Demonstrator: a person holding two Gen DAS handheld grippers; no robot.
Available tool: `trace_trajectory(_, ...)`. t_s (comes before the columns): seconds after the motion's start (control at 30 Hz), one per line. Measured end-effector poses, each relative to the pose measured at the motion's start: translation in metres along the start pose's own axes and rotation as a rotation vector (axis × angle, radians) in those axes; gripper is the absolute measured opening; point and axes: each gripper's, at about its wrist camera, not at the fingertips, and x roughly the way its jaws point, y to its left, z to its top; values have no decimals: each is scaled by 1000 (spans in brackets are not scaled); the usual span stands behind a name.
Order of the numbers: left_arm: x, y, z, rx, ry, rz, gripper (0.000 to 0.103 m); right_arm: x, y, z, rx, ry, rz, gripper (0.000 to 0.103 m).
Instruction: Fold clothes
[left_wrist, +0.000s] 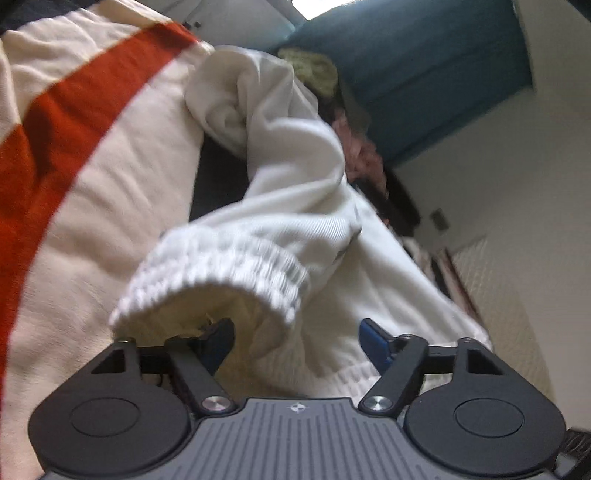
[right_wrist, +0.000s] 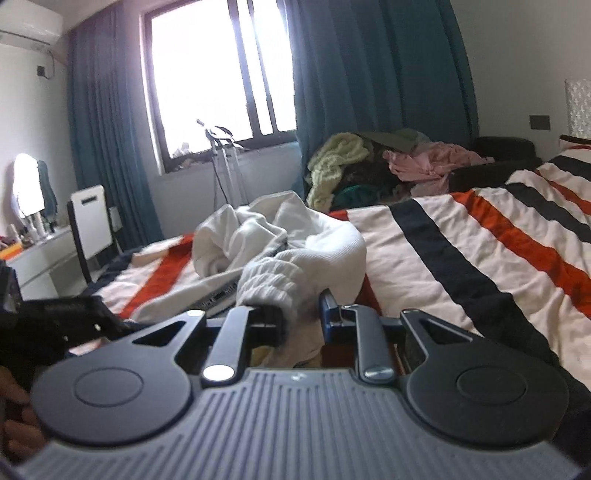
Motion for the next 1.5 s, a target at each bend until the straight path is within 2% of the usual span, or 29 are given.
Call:
trace_trajectory(0.03, 4, -2, -1, 17, -4, 9, 65, 1, 0, -1, -4, 4, -8, 22)
trace_trajectory(0.1, 5, -6, -2, 56, -38, 26, 50, 6, -1, -4, -12, 22, -31, 21)
trace_trajectory(0.17, -2, -7, 0, 72, -110, 55, 26, 10, -3, -7, -15, 45, -63, 21)
trace_trajectory(0.3, -32, -6, 1, 71, -302, 36, 17, 19, -8, -14, -20, 101, -125, 21)
trace_trajectory(0.4, -61, 0, 3, -2, -418, -30, 11, 25, -10, -22, -30, 168, -144, 23)
trace_trajectory(0.5, -85, 15, 4, -126, -494, -59, 11, 28, -6, -29, -39, 229, -89, 27)
trace_trajectory(0.57, -100, 26, 4, -204, -514, -19, 11, 28, 1, -33, -62, 253, -34, 31)
trace_trajectory(0.63, -101, 37, 6, -283, -510, 66, 12, 30, 11, -39, -123, 297, -9, 37)
trace_trajectory(0.77, -92, 62, 7, -401, -410, 348, 12, 34, 23, -50, -166, 399, 41, 35)
trace_trajectory(0.83, -85, 74, 7, -447, -350, 405, 12, 30, 24, -49, -141, 401, 80, 35)
trace_trajectory(0.9, -84, 81, 12, -466, -327, 401, 12, 22, 21, -42, -97, 368, 139, 37)
trace_trajectory(1.03, -96, 73, 15, -458, -296, 339, 15, 10, 11, -26, 4, 271, 233, 35)
trace_trajectory(1.1, -105, 69, 15, -450, -283, 311, 15, 12, 6, -19, 47, 233, 222, 32)
trace_trajectory(1.13, -110, 67, 16, -440, -279, 303, 15, 15, 4, -16, 65, 219, 210, 22)
trace_trajectory(1.17, -114, 66, 17, -430, -275, 295, 15, 21, 2, -14, 80, 211, 199, 19)
trace_trajectory(1.27, -131, 63, 13, -390, -287, 287, 16, 39, -3, -10, 119, 200, 171, 18)
trace_trajectory(1.33, -136, 58, 16, -348, -284, 307, 20, 55, 1, -18, 110, 258, 172, 17)
trace_trajectory(1.47, -139, 48, 30, -205, -289, 368, 49, 78, 18, -50, 19, 438, 143, 18)
trace_trajectory(1.5, -137, 46, 34, -155, -293, 380, 53, 75, 18, -49, 26, 434, 143, 18)
